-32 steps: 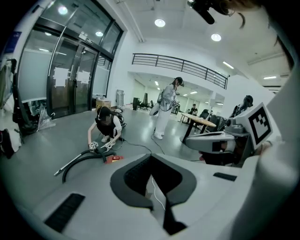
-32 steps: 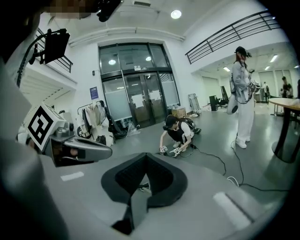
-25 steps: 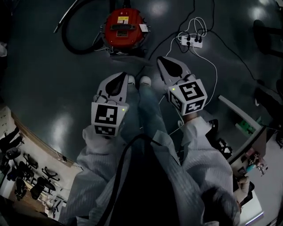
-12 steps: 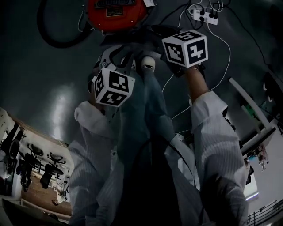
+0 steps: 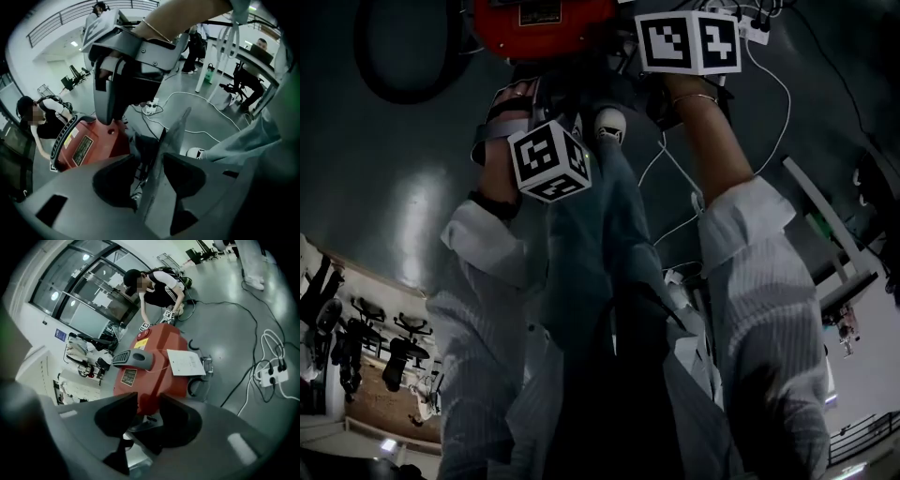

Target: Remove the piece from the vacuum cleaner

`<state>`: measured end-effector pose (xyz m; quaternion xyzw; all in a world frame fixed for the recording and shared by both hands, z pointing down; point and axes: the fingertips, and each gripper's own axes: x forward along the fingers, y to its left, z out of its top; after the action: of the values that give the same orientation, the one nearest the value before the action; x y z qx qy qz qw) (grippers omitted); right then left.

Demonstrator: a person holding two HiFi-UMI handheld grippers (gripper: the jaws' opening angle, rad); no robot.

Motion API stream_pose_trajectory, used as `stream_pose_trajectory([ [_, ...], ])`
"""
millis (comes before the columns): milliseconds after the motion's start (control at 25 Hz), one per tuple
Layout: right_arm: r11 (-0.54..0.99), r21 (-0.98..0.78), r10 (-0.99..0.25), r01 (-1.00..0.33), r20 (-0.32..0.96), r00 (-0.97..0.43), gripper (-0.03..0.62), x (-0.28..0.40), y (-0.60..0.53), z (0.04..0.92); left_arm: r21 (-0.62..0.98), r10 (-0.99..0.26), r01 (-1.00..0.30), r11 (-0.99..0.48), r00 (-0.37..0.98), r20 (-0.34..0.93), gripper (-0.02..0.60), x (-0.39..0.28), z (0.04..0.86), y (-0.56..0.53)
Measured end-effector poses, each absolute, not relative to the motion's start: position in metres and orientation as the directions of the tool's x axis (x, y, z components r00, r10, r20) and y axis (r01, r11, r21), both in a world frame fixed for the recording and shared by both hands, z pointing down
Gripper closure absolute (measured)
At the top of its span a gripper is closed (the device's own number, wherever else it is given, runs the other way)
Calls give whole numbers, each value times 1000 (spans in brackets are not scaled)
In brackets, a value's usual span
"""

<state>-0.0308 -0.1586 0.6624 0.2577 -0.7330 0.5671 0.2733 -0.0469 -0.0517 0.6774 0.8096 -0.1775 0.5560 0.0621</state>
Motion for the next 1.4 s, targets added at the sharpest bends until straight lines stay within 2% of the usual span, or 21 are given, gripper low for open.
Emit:
stream_pose_trajectory([
  [120,166,-713,-64,-681,682,-729,470,-27,-158,668,-100,-202,-300,-949,332,922,405,-42,684,-48],
  [320,152,-727,-54,-670,671,-740,465,-27,-160,671,-137,-195,-204,-969,299,934,410,-37,701,-37],
  [400,149,-728,-64,-669,668,-742,465,-26,-159,671,-143,-194,-186,-972,291,937,445,-37,702,-32],
  [480,149,-723,-73,-674,672,-737,464,-26,-159,671,-102,-157,-191,-976,303,940,534,-36,701,-23],
  [520,152,-718,-77,-679,677,-732,462,-25,-160,670,-77,-136,-196,-978,309,941,543,-35,701,-19],
  [720,173,-688,-94,-705,701,-707,451,-24,-160,670,12,-77,-258,-966,330,941,548,-35,700,-11],
  [1400,204,-678,-100,-706,703,-704,444,-24,-162,670,144,9,-342,-929,369,929,532,-27,699,20],
])
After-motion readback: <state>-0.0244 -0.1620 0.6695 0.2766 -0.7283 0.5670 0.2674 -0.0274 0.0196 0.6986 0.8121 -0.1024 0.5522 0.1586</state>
